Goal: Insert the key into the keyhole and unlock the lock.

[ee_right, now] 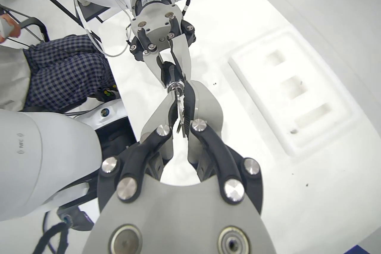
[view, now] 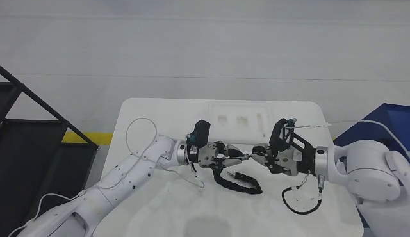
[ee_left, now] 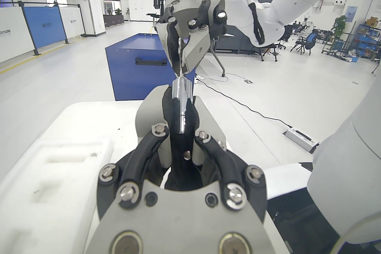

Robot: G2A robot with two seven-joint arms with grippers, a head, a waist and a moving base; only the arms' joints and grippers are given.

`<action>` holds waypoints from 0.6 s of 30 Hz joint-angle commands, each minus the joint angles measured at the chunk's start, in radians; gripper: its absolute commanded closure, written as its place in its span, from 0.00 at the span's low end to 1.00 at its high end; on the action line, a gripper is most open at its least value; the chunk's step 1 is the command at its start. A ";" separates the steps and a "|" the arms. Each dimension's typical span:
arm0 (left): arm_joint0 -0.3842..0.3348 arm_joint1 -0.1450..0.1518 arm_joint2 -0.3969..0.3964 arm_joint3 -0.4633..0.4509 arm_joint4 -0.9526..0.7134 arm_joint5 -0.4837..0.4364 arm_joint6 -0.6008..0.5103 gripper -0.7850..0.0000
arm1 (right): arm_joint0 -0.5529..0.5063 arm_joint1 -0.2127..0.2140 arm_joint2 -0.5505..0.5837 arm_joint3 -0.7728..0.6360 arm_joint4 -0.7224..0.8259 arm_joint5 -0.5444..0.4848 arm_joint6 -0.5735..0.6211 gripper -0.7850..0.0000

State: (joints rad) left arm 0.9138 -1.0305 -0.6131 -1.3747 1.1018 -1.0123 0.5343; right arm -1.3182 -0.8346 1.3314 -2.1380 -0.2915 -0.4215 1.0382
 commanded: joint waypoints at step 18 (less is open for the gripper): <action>0.004 -0.005 -0.011 0.111 0.134 0.026 -0.248 1.00 | -0.114 0.015 0.086 -0.007 0.032 -0.064 -0.054 0.00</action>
State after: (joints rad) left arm 0.9204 -1.0340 -0.6251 -1.2694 1.2240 -0.9933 0.3051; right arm -1.4294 -0.8198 1.4199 -2.1446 -0.2584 -0.4798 0.9905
